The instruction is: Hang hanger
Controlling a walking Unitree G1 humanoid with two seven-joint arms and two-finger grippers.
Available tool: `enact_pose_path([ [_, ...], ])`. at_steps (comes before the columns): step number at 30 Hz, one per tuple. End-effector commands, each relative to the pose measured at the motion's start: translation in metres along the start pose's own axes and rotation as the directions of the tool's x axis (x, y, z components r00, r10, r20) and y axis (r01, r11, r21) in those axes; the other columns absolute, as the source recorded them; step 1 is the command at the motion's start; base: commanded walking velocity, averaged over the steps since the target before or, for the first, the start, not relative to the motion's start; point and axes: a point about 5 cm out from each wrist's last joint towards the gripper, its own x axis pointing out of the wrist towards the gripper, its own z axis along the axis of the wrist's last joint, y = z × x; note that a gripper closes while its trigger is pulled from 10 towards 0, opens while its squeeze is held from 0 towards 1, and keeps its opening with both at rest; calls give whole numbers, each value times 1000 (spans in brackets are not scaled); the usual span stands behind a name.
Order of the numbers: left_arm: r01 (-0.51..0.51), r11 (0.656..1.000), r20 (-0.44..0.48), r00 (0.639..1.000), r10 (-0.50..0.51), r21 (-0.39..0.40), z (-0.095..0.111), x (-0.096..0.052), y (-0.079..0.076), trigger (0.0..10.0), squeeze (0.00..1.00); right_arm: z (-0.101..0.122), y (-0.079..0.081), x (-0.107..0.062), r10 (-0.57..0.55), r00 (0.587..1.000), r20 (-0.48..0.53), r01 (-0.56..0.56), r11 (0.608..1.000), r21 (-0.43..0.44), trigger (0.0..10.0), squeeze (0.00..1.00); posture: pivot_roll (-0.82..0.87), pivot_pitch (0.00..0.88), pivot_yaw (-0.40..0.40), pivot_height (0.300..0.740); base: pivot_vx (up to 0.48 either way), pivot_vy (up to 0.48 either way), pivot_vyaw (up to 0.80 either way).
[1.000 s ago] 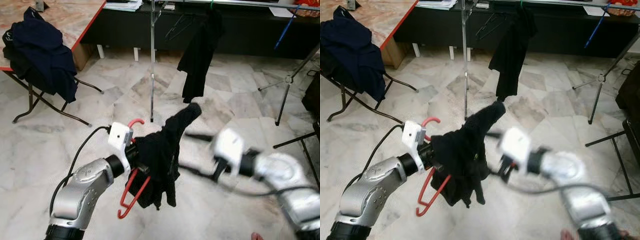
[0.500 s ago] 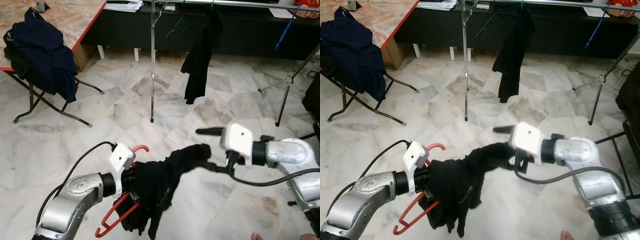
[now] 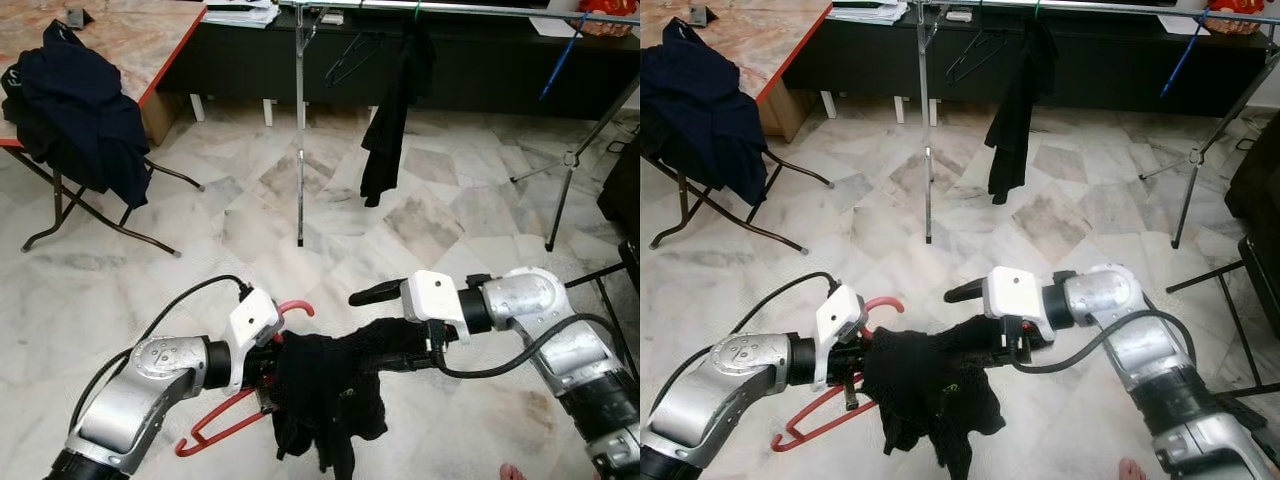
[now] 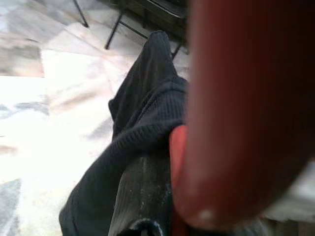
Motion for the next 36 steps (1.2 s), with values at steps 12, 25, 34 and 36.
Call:
enact_pose_path([
  [12,22,997,26,999,-24,71,15,-2,2,10000,0,-11,1,16,148,980,-136,-157,986,-57,10000,0,-4,234,-14,740,0,0,0],
  [25,16,997,37,999,-19,75,18,-4,1,10000,0,-25,-10,21,55,971,-234,-80,992,-96,10000,0,3,227,-17,740,0,0,0],
  [34,18,997,42,999,-22,79,21,-5,0,10000,0,-18,-11,34,91,986,-137,-102,992,-72,9608,0,14,229,-21,740,0,0,0],
  [36,17,997,43,999,-20,80,21,-5,0,10000,0,-18,-11,35,98,986,-138,-108,992,-66,902,0,16,231,-21,740,0,0,0],
])
